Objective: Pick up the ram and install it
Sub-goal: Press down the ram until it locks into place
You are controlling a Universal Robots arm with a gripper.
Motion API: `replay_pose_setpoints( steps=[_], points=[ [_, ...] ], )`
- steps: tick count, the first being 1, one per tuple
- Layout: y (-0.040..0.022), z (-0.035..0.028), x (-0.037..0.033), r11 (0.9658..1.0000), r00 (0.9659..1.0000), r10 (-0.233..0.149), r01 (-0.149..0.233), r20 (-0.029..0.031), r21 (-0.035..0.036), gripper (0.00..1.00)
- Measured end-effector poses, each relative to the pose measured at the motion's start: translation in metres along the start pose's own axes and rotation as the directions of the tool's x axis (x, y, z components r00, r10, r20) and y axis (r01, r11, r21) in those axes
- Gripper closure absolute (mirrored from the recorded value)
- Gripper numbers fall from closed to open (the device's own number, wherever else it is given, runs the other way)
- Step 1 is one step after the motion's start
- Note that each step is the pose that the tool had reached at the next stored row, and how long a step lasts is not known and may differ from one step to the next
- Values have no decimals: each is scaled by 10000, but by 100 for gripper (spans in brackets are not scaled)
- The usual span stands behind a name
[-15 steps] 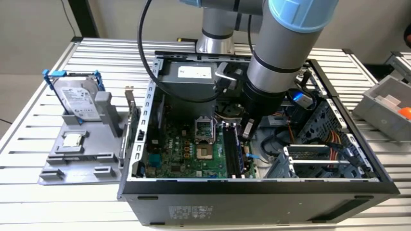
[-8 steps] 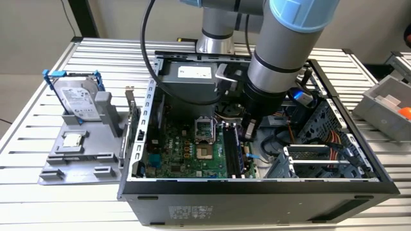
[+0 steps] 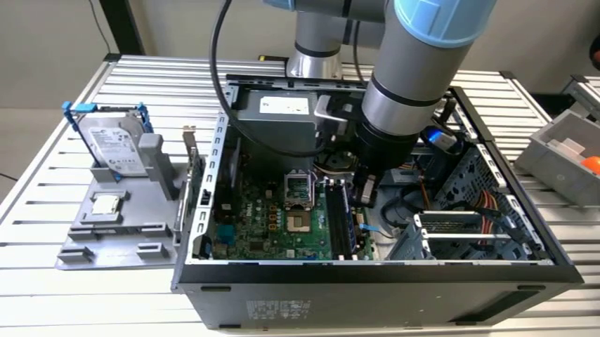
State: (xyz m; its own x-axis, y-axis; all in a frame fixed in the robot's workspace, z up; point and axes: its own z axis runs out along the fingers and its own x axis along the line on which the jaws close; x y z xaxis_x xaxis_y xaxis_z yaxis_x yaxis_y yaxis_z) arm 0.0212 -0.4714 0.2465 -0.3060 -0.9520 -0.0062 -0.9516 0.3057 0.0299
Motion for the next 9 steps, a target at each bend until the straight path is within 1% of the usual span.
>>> replay_pose_setpoints(
  steps=[4,9],
  points=[
    [0,0,0,9995,9995,-321,321,-11,-4,100],
    [0,0,0,9976,9976,-698,698,-22,-8,100]
  ],
)
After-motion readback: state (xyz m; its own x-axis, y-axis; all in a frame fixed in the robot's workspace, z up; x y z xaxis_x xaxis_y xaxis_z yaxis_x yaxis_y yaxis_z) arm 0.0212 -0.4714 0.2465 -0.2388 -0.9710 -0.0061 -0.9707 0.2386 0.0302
